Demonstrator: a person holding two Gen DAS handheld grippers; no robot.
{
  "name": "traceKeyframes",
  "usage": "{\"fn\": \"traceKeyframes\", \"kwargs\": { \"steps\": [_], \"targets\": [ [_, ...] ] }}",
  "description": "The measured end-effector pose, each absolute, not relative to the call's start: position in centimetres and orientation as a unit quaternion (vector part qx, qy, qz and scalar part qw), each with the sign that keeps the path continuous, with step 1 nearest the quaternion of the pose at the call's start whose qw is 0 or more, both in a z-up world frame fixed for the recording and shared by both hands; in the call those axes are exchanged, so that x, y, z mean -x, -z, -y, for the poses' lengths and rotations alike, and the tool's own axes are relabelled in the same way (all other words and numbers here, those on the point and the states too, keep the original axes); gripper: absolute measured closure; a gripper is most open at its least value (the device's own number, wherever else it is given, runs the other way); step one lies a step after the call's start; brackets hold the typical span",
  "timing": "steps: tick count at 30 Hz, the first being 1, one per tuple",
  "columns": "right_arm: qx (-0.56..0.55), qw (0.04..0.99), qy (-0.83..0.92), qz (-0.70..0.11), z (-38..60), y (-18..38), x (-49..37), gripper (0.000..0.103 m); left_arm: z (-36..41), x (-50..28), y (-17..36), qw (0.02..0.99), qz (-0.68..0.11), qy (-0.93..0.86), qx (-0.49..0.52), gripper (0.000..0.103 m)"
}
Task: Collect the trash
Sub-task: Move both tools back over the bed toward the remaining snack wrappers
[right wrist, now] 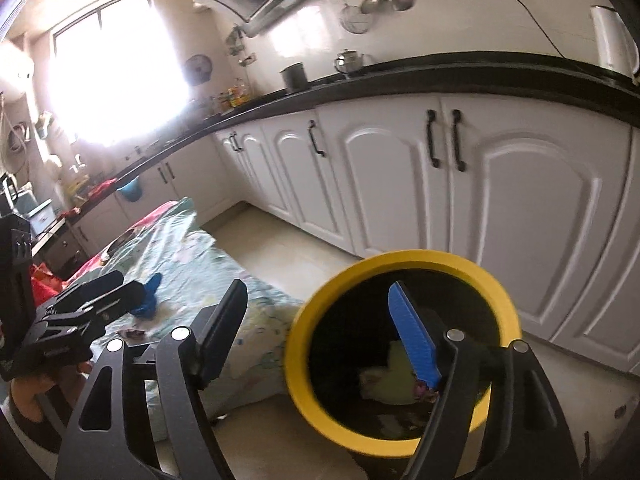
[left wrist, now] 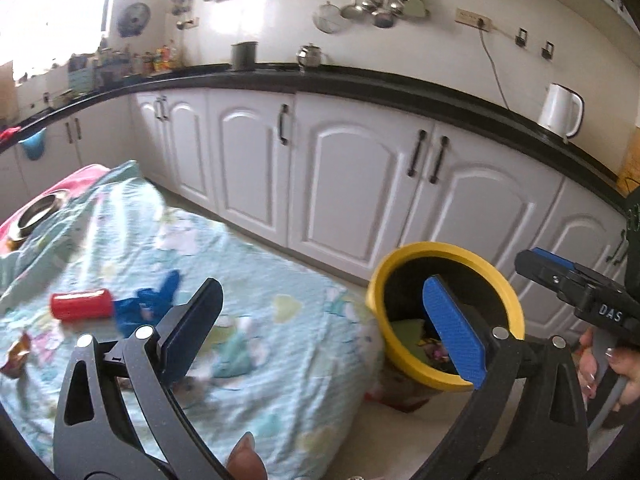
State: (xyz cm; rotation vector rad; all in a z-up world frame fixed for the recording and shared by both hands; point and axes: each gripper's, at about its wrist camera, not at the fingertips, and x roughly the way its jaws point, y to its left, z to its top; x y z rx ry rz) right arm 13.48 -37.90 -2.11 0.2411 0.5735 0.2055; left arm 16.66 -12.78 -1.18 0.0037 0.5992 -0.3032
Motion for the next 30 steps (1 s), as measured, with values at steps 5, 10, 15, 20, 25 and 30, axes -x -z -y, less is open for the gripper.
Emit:
{"fn": "traceKeyframes", "kwargs": {
  "steps": [5,10,15,20,25,30],
  "targets": [
    [-0.11,0.944,-0.128,-0.284,35.5,1.7,-13.7,0.032,9.8,-16.4,1.1,0.949,-0.291,0.118,0.011,0.011],
    [-0.106,0.938,-0.155,-0.292,33.3,1.6,-14.2,0.032,7.1,-16.5,0.9,0.953,-0.287,0.092,0.026,0.011],
    [-0.109,0.926,-0.188,-0.307,30.6,1.7,-14.9,0.032,4.9,-16.3,0.7,0.958,-0.279,0.064,0.032,0.011],
    [-0.092,0.917,-0.223,-0.317,27.1,1.8,-15.3,0.032,2.4,-16.2,0.6,0.961,-0.272,0.033,0.038,0.011],
    [-0.072,0.908,-0.255,-0.325,23.8,1.9,-15.8,0.032,-0.4,-16.0,0.7,0.961,-0.272,0.005,0.049,0.011],
    [-0.046,0.898,-0.282,-0.333,20.6,2.2,-16.2,0.032,-2.6,-15.6,0.8,0.961,-0.27,-0.017,0.055,0.011]
  ]
}}
